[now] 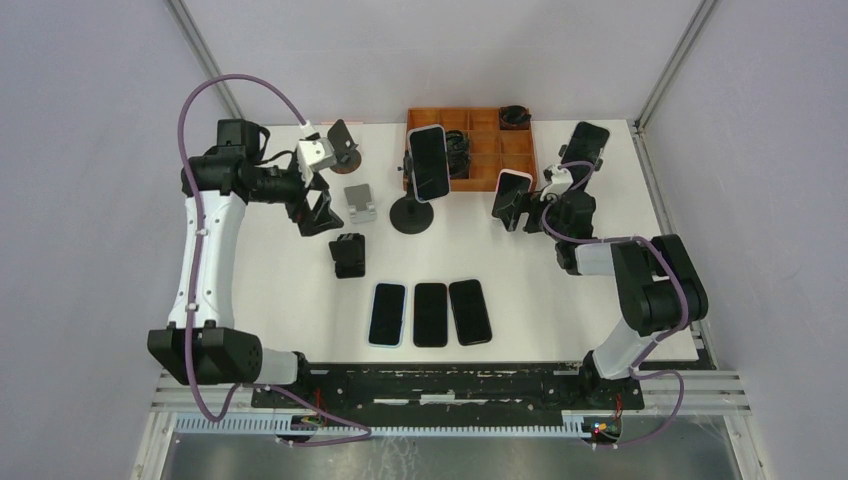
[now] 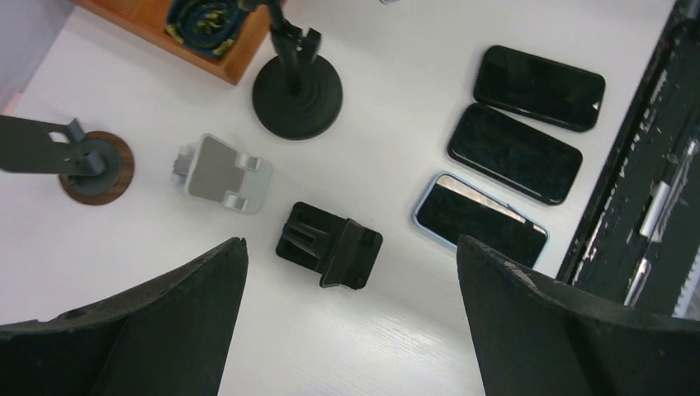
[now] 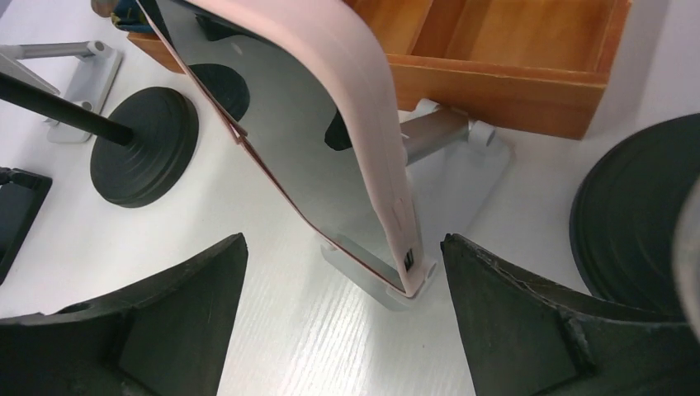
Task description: Remove the phone from the phone stand
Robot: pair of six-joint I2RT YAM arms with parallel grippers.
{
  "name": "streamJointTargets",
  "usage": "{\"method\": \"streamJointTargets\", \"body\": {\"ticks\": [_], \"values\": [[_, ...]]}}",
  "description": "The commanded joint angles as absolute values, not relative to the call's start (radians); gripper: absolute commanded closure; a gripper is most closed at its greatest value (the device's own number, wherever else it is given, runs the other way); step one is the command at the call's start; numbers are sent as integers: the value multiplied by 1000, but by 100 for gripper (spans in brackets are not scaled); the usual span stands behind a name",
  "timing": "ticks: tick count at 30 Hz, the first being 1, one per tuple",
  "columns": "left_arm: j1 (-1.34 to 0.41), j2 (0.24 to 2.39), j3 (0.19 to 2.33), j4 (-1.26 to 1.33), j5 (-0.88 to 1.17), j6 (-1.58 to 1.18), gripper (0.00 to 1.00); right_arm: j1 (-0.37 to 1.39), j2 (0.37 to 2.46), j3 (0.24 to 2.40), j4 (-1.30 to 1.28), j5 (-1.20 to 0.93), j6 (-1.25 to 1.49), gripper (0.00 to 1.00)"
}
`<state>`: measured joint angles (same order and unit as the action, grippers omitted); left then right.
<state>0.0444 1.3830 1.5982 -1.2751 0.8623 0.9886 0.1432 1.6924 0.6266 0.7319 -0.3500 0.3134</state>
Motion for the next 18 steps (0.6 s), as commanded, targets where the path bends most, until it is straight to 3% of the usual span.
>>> {"method": "streamJointTargets", "body": {"ticks": [1,10,15,18], "values": [[48,1308,1589,-990,778,585,0,152,1743,664,845,-426,344,8],[49,1228,1580,-851,708,435,0,212,1770,693,829,-453,356,26],[47,1277,1584,-968,794,489,0,240,1769,683,812,-379,347,36],[45,1293,1574,-1023,815,527,0,247,1769,684,777,-290,337,36]]}}
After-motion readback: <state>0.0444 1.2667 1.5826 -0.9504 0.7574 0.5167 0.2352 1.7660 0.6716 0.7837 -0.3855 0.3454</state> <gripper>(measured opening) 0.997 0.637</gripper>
